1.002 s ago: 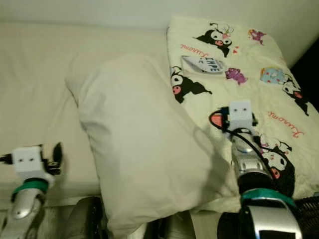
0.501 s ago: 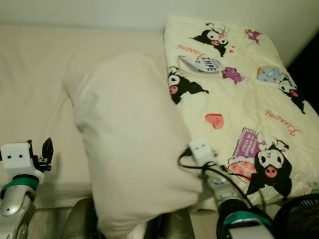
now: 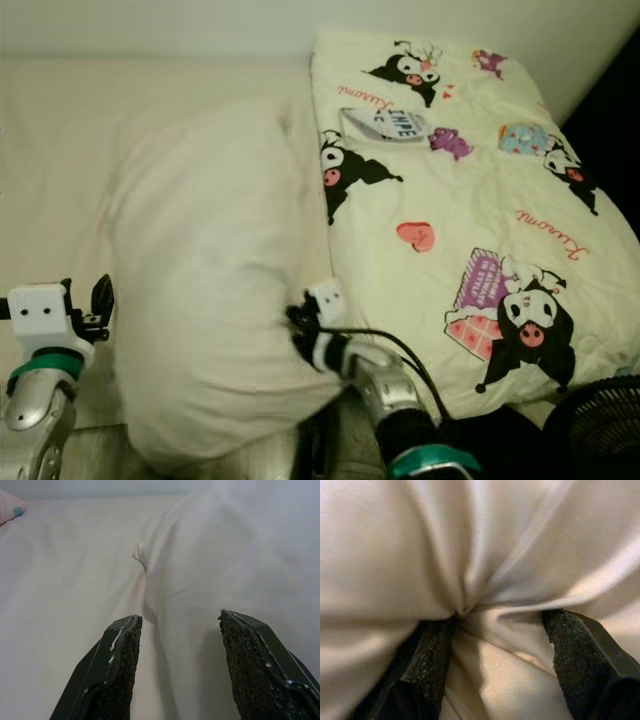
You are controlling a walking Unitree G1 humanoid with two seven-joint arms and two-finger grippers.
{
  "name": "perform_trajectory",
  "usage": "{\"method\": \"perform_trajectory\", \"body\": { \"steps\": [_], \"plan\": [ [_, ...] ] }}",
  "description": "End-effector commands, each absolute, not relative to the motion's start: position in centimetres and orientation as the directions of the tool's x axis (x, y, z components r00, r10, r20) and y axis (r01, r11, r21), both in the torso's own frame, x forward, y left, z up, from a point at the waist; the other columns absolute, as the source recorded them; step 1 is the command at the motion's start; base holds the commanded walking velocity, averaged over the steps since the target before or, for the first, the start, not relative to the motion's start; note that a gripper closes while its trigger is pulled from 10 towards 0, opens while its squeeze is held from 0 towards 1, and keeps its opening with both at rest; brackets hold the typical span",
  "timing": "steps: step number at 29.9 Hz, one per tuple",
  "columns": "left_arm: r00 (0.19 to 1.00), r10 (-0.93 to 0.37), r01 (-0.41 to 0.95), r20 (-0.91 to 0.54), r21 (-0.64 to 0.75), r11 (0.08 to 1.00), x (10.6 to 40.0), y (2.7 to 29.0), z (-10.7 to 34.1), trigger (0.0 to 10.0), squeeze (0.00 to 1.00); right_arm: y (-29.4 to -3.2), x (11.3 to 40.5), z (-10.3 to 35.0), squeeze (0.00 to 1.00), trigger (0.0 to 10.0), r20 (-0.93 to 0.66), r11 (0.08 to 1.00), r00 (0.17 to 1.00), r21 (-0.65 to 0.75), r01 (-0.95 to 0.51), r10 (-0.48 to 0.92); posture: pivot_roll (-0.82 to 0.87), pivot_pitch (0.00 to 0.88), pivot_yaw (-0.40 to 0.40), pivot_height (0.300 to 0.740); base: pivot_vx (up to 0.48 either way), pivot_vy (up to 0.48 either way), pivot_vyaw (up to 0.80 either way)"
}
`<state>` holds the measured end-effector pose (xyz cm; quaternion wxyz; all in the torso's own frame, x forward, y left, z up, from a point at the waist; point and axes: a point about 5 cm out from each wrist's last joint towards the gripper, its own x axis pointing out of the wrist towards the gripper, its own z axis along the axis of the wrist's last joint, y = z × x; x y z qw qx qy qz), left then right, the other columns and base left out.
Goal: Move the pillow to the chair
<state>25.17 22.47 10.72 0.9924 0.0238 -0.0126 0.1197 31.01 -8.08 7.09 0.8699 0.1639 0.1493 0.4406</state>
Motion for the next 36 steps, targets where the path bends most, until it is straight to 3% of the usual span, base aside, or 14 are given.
{"method": "perform_trajectory", "body": {
  "steps": [1,6,9,11,12,13,14,16,23,26,27,32,33,36],
  "plan": [
    [0.970,0.244,-0.243,-0.005,0.041,0.969,25.1,22.6,10.1,10.0,0.00,-6.1,30.9,8.7,0.00,10.0,0.005,0.439,0.538,0.572,-0.693,0.843,0.05,0.114,0.009,0.595,0.000,0.000,0.00],
    [0.970,0.243,-0.243,0.001,0.037,0.969,25.3,22.6,10.2,10.0,0.00,-5.7,31.8,11.1,0.00,10.0,0.127,0.356,0.567,0.662,-0.659,0.814,0.05,0.115,0.010,0.595,0.000,0.000,0.00],
    [0.971,0.239,-0.239,0.006,0.036,0.970,25.3,22.6,10.4,10.0,0.00,-7.0,33.1,11.4,0.00,10.0,0.117,0.396,0.644,0.702,-0.592,0.756,0.05,0.113,0.010,0.595,0.000,0.000,0.00],
    [0.971,0.238,-0.238,0.010,0.035,0.971,25.4,22.7,10.5,10.0,0.00,-8.8,33.9,9.6,0.00,10.0,-0.047,0.591,0.723,0.614,-0.524,0.690,0.05,0.110,0.011,0.595,0.000,0.000,0.00],
    [0.971,0.238,-0.238,0.010,0.035,0.971,25.4,22.7,10.5,10.0,0.00,-8.8,33.9,9.6,0.00,10.0,-0.047,0.591,0.723,0.614,-0.524,0.690,0.05,0.110,0.011,0.595,0.000,0.000,0.00],
    [0.971,0.238,-0.239,0.010,0.034,0.971,25.4,22.7,10.4,10.0,0.00,-10.0,33.7,8.0,0.00,10.0,-0.170,0.704,0.737,0.493,-0.511,0.654,0.05,0.109,0.010,0.595,0.000,0.000,0.00],
    [0.971,0.238,-0.239,0.010,0.034,0.971,25.4,22.7,10.4,10.0,0.00,-10.0,33.7,8.0,0.00,10.0,-0.170,0.704,0.737,0.493,-0.511,0.654,0.05,0.109,0.010,0.595,0.000,0.000,0.00],
    [0.971,0.238,-0.238,0.008,0.027,0.971,25.5,22.7,10.3,10.0,0.00,-12.3,33.0,5.6,0.00,10.0,-0.343,0.829,0.755,0.253,-0.498,0.559,0.05,0.108,0.009,0.595,0.000,0.000,0.00],
    [0.962,0.267,-0.272,-0.057,-0.118,0.955,25.7,23.4,7.4,10.0,0.00,-16.5,33.2,4.8,0.00,10.0,-0.432,0.930,0.860,-0.114,-0.349,0.271,0.04,0.103,-0.002,0.595,0.000,0.000,0.00],
    [0.956,0.282,-0.290,-0.079,-0.134,0.948,26.0,24.0,6.1,10.0,0.14,-18.3,34.6,7.0,0.00,10.0,-0.310,0.978,0.941,-0.111,-0.174,0.132,0.03,0.100,-0.009,0.595,0.000,0.000,0.00],
    [0.958,0.276,-0.285,-0.076,-0.157,0.946,26.1,24.2,5.9,10.0,1.00,-18.8,35.1,7.8,0.00,10.0,-0.263,0.988,0.960,-0.088,-0.127,0.100,0.02,0.096,-0.013,0.595,0.000,0.000,0.00],
    [0.985,0.170,-0.175,-0.043,-0.212,0.962,26.8,23.5,5.7,10.0,1.00,-20.0,36.3,10.3,0.00,10.0,-0.116,0.998,0.993,0.055,0.006,0.001,0.01,0.098,-0.022,0.595,0.000,0.000,0.00],
    [0.991,0.131,-0.133,-0.027,-0.219,0.967,27.1,23.1,5.8,10.0,1.00,-20.4,36.5,10.7,1.00,10.0,-0.095,0.993,0.995,0.108,0.038,-0.028,0.01,0.099,-0.027,0.595,0.000,0.000,0.00],
    [0.999,0.033,-0.028,0.016,-0.220,0.975,27.9,21.8,6.2,10.0,1.00,-21.4,36.9,11.4,1.00,10.0,-0.080,0.954,0.991,0.273,0.122,-0.104,0.00,0.105,-0.036,0.595,0.000,0.000,0.00]
  ]
}}
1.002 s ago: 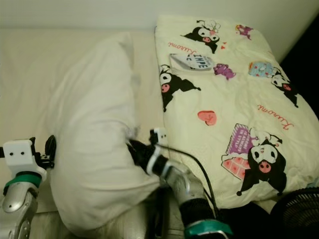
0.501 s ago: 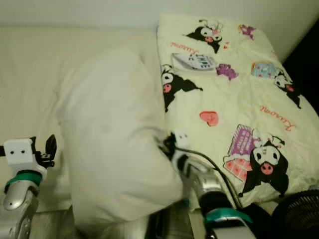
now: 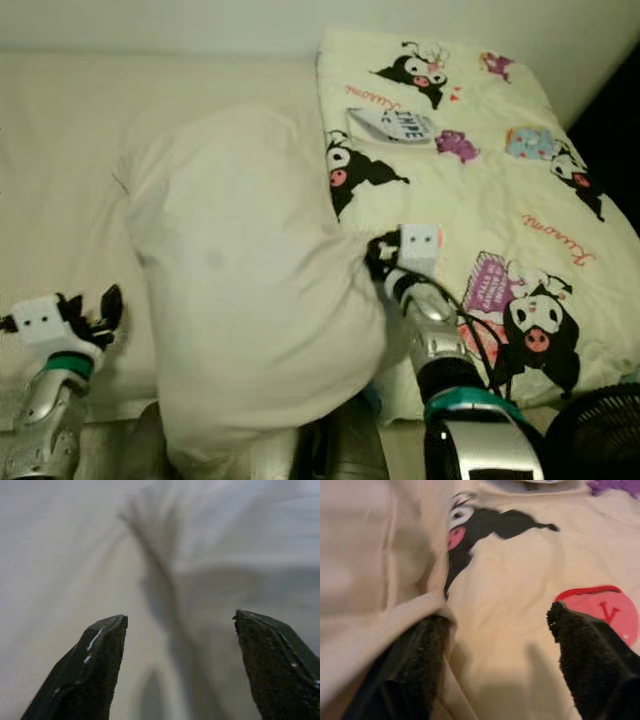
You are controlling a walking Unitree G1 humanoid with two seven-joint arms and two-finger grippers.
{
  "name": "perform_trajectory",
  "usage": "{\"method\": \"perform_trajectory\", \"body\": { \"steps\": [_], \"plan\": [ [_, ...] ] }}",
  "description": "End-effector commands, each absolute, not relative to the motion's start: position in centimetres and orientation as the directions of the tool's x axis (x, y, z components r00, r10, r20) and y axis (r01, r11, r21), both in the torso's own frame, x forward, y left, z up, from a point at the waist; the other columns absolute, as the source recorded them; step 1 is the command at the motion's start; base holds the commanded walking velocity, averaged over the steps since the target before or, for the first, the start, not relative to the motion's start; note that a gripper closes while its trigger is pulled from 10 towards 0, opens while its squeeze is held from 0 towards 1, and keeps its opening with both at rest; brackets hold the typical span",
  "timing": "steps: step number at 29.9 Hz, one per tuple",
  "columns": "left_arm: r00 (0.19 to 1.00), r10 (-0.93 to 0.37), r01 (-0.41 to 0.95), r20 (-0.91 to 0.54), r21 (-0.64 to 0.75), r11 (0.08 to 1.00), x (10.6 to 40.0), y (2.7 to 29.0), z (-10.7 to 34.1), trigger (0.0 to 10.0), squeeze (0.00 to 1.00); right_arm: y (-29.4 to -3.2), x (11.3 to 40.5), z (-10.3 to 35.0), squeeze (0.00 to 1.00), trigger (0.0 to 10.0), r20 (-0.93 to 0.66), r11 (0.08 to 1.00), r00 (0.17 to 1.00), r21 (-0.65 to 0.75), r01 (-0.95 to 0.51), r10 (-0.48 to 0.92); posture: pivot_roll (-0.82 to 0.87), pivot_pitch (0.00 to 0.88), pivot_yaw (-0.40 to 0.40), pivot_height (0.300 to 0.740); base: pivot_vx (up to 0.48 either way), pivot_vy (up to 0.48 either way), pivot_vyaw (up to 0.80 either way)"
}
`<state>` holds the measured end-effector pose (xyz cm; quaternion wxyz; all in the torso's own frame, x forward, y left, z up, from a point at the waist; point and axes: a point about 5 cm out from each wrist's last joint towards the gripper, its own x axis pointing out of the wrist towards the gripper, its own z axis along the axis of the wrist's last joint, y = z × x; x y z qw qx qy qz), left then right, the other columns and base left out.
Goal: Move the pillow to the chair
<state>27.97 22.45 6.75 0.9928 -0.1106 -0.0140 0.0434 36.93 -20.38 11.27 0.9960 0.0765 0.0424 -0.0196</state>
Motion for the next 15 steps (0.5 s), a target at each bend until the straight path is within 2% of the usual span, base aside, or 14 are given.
{"method": "perform_trajectory", "body": {
  "steps": [1,3,4,6,8,12,13,14,15],
  "plan": [
    [0.999,0.033,-0.028,0.016,-0.220,0.975,27.9,21.8,6.2,10.0,1.00,-21.4,36.9,11.4,1.00,10.0,-0.080,0.954,0.991,0.273,0.122,-0.104,0.00,0.105,-0.036,0.595,0.000,0.000,0.00],
    [1.000,0.001,0.005,0.029,-0.225,0.974,28.3,21.3,6.3,10.0,1.00,-21.7,37.0,11.5,1.00,10.0,-0.084,0.921,0.988,0.361,0.149,-0.127,0.00,0.110,-0.035,0.595,0.000,0.000,0.00],
    [1.000,0.001,0.005,0.029,-0.225,0.974,28.3,21.3,6.3,10.0,1.00,-21.7,37.0,11.5,1.00,10.0,-0.084,0.921,0.988,0.361,0.149,-0.127,0.00,0.110,-0.035,0.595,0.000,0.000,0.00],
    [0.999,-0.031,0.039,0.035,-0.242,0.969,28.7,20.7,6.3,10.0,1.00,-21.6,37.1,11.4,1.00,10.0,-0.095,0.868,0.989,0.476,0.144,-0.112,-0.01,0.117,-0.036,0.595,0.000,0.000,0.00],
    [0.998,-0.062,0.068,0.034,-0.250,0.966,29.1,20.2,6.1,10.0,1.00,-21.2,37.2,11.2,1.00,10.0,-0.097,0.837,0.992,0.533,0.125,-0.086,-0.01,0.121,-0.036,0.595,0.000,0.000,0.00],
    [0.996,-0.085,0.087,0.016,-0.263,0.961,29.6,19.8,5.6,10.0,1.00,-21.1,37.2,11.0,1.00,10.0,-0.115,0.849,0.989,0.510,0.138,-0.091,-0.02,0.137,-0.036,0.595,0.000,0.000,0.00],
    [0.996,-0.092,0.090,0.008,-0.265,0.960,29.7,19.7,5.5,10.0,1.00,-21.2,37.1,10.8,1.00,10.0,-0.145,0.891,0.985,0.428,0.150,-0.096,-0.02,0.139,-0.036,0.595,0.000,0.000,0.00],
    [0.996,-0.094,0.091,0.003,-0.270,0.959,29.7,19.6,5.3,10.0,1.00,-20.9,37.1,10.3,1.00,10.0,-0.208,0.976,0.977,0.201,0.084,-0.042,-0.02,0.140,-0.034,0.595,0.000,0.000,0.00],
    [0.996,-0.089,0.087,0.003,-0.273,0.958,29.7,19.6,5.2,10.0,1.00,-20.6,37.0,10.0,1.00,10.0,-0.244,0.996,0.970,0.082,0.024,-0.003,-0.02,0.140,-0.034,0.595,0.000,0.000,0.00]
  ]
}}
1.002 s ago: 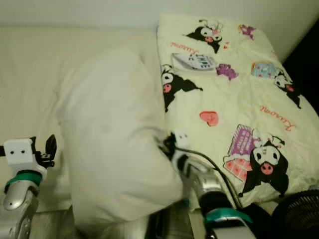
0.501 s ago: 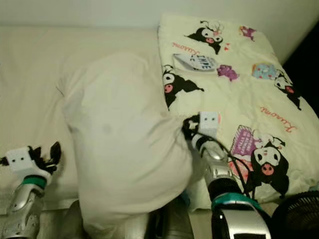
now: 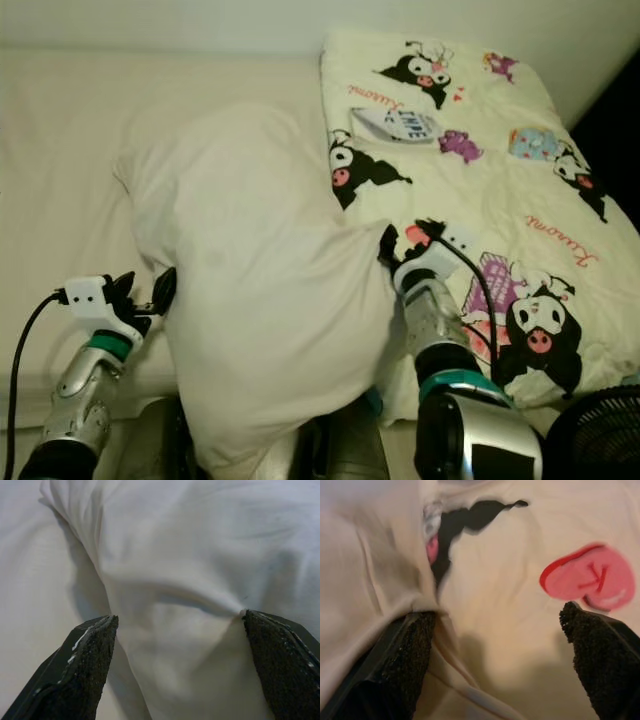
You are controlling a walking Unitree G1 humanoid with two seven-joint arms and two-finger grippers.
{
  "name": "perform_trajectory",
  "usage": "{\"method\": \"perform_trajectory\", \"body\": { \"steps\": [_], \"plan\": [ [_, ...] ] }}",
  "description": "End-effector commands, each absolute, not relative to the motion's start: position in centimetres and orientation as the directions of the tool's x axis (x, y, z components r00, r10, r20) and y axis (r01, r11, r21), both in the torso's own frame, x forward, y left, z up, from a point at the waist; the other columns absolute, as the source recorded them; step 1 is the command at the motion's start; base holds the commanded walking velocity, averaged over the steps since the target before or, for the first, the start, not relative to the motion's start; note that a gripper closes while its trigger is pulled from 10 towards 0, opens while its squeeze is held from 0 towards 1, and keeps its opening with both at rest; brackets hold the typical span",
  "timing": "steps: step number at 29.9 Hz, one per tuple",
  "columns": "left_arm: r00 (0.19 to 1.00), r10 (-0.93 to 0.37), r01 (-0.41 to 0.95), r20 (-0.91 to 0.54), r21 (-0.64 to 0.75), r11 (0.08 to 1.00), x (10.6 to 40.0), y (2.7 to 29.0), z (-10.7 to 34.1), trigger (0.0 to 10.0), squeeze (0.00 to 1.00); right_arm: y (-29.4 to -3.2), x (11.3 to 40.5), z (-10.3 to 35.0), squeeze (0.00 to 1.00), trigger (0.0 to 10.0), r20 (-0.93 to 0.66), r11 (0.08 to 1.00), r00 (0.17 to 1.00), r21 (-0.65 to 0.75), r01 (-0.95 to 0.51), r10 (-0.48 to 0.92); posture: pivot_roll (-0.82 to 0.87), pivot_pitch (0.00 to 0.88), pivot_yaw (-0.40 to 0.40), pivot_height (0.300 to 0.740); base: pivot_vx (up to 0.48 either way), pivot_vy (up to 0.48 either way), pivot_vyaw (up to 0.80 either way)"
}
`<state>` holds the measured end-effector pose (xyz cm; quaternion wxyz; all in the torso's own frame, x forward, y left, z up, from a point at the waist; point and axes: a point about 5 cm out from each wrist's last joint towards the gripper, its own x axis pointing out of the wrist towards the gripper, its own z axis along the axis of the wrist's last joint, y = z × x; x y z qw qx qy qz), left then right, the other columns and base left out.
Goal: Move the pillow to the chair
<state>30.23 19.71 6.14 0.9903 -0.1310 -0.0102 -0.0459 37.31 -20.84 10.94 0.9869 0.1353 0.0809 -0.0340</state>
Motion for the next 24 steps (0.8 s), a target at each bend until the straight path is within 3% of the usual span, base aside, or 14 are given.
{"method": "perform_trajectory", "body": {
  "steps": [1,3,5,8,10,16,20,21,22,23,24],
  "plan": [
    [0.996,-0.089,0.087,0.003,-0.273,0.958,29.7,19.6,5.2,10.0,1.00,-20.6,37.0,10.0,1.00,10.0,-0.244,0.996,0.970,0.082,0.024,-0.003,-0.02,0.140,-0.034,0.595,0.000,0.000,0.00],
    [0.996,-0.086,0.086,0.010,-0.285,0.955,29.6,19.6,5.2,10.0,1.00,-20.3,36.4,8.8,1.00,10.0,-0.344,0.983,0.934,-0.117,-0.143,0.095,-0.02,0.139,-0.033,0.595,0.000,0.000,0.00],
    [0.996,-0.088,0.087,0.012,-0.287,0.954,29.5,19.6,5.1,10.0,1.00,-20.2,36.3,8.6,1.00,10.0,-0.364,0.975,0.925,-0.142,-0.173,0.111,-0.02,0.139,-0.033,0.595,0.000,0.000,0.00],
    [0.998,-0.060,0.058,0.002,-0.297,0.953,28.6,19.9,4.6,10.0,1.00,-20.6,35.1,7.1,1.00,10.0,-0.469,0.922,0.855,-0.183,-0.341,0.223,-0.03,0.135,-0.022,0.595,0.000,0.000,0.00],
    [1.000,-0.006,-0.002,-0.021,-0.350,0.937,27.2,20.1,3.5,10.0,1.00,-21.1,34.0,6.0,1.00,10.0,-0.528,0.888,0.797,-0.161,-0.431,0.292,-0.03,0.136,-0.021,0.595,0.000,0.000,0.00],
    [0.991,-0.003,-0.067,-0.132,-0.520,0.852,25.8,18.7,0.8,10.0,1.00,-20.8,33.5,5.4,1.00,10.0,-0.514,0.898,0.794,-0.097,-0.429,0.324,-0.03,0.138,-0.040,0.595,0.000,0.000,0.00],
    [0.969,-0.062,-0.100,-0.238,-0.608,0.787,26.4,17.1,-0.8,10.0,1.00,-18.5,33.7,5.4,1.00,10.0,-0.488,0.872,0.769,-0.032,-0.488,0.413,-0.04,0.139,-0.049,0.595,0.000,0.000,0.00],
    [0.962,-0.056,-0.120,-0.268,-0.595,0.795,26.7,17.0,-0.9,10.0,0.60,-17.9,33.8,5.4,1.00,10.0,-0.484,0.859,0.757,-0.019,-0.511,0.439,-0.05,0.138,-0.050,0.595,0.000,0.000,0.00],
    [0.962,-0.056,-0.120,-0.268,-0.595,0.795,26.7,17.0,-0.9,10.0,0.60,-17.9,33.8,5.4,1.00,10.0,-0.484,0.859,0.757,-0.019,-0.511,0.439,-0.05,0.138,-0.050,0.595,0.000,0.000,0.00],
    [0.956,-0.051,-0.134,-0.288,-0.584,0.801,26.9,16.9,-0.9,10.0,0.00,-17.5,33.8,5.4,1.00,10.0,-0.481,0.850,0.748,-0.009,-0.527,0.458,-0.06,0.138,-0.050,0.595,0.000,0.000,0.00],
    [0.951,-0.069,-0.122,-0.302,-0.570,0.813,27.3,16.5,-0.8,10.0,0.00,-16.8,33.7,5.4,1.00,10.0,-0.477,0.829,0.729,-0.002,-0.559,0.490,-0.06,0.137,-0.051,0.595,0.000,0.000,0.00]
  ]
}}
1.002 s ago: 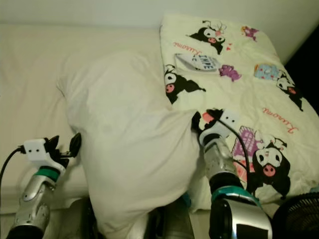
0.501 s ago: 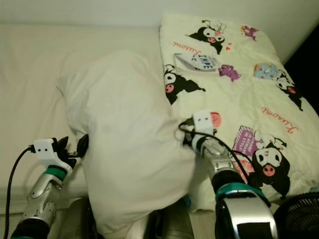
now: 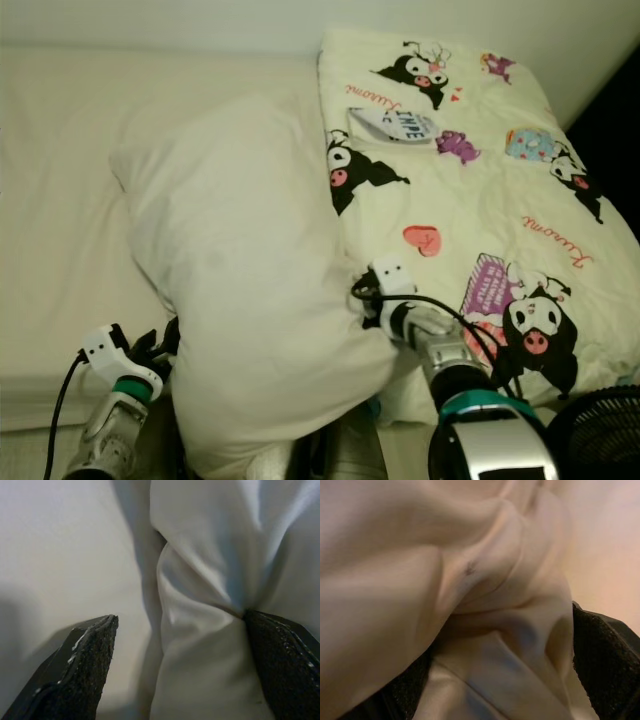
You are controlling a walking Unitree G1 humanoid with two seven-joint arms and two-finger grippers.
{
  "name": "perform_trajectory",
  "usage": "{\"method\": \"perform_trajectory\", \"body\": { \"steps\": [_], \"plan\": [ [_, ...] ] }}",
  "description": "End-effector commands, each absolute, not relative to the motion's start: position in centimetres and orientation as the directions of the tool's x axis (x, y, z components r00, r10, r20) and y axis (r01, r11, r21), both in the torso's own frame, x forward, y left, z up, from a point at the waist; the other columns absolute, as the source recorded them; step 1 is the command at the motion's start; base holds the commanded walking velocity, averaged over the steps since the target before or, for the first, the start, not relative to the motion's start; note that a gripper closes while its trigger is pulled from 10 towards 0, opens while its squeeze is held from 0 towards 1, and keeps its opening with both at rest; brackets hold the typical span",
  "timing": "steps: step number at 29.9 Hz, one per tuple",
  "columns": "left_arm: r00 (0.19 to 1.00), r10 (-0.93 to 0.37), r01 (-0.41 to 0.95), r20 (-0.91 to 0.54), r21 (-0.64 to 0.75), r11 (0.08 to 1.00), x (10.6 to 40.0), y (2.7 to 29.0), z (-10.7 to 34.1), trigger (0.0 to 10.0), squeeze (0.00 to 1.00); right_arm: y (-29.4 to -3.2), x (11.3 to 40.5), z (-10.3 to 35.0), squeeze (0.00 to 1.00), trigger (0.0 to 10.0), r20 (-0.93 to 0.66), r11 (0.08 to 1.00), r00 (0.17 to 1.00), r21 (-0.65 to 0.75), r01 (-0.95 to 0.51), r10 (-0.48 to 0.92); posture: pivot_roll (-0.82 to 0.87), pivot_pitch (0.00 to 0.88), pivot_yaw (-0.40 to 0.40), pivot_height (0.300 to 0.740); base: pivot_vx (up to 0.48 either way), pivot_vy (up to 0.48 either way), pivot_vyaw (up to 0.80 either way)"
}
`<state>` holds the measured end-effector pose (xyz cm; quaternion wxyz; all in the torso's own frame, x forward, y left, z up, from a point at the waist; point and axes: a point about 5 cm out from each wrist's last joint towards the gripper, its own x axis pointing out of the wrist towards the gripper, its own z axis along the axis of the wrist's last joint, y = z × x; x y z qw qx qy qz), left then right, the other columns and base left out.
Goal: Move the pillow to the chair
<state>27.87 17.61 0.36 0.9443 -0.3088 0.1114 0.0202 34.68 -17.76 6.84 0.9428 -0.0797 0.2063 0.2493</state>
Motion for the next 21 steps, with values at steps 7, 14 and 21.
{"method": "perform_trajectory", "body": {
  "steps": [7,14,21],
  "plan": [
    [0.966,-0.145,-0.019,-0.213,-0.622,0.783,29.8,14.6,1.5,10.0,0.00,-13.3,32.8,4.7,1.00,10.0,-0.461,0.726,0.628,0.052,-0.686,0.627,-0.06,0.134,-0.048,0.595,0.000,0.000,0.00],
    [0.967,-0.256,0.171,-0.023,-0.685,0.708,31.2,12.9,4.3,10.0,0.00,-10.4,31.3,4.5,1.00,10.0,-0.387,0.575,0.476,0.199,-0.793,0.790,-0.05,0.135,-0.046,0.595,0.000,0.000,0.00],
    [0.955,-0.261,0.292,0.144,-0.633,0.717,31.7,13.3,7.7,10.0,0.00,-8.1,30.2,4.1,1.00,10.0,-0.406,0.507,0.416,0.146,-0.849,0.814,-0.03,0.131,-0.034,0.595,0.000,0.000,0.00]
  ]
}}
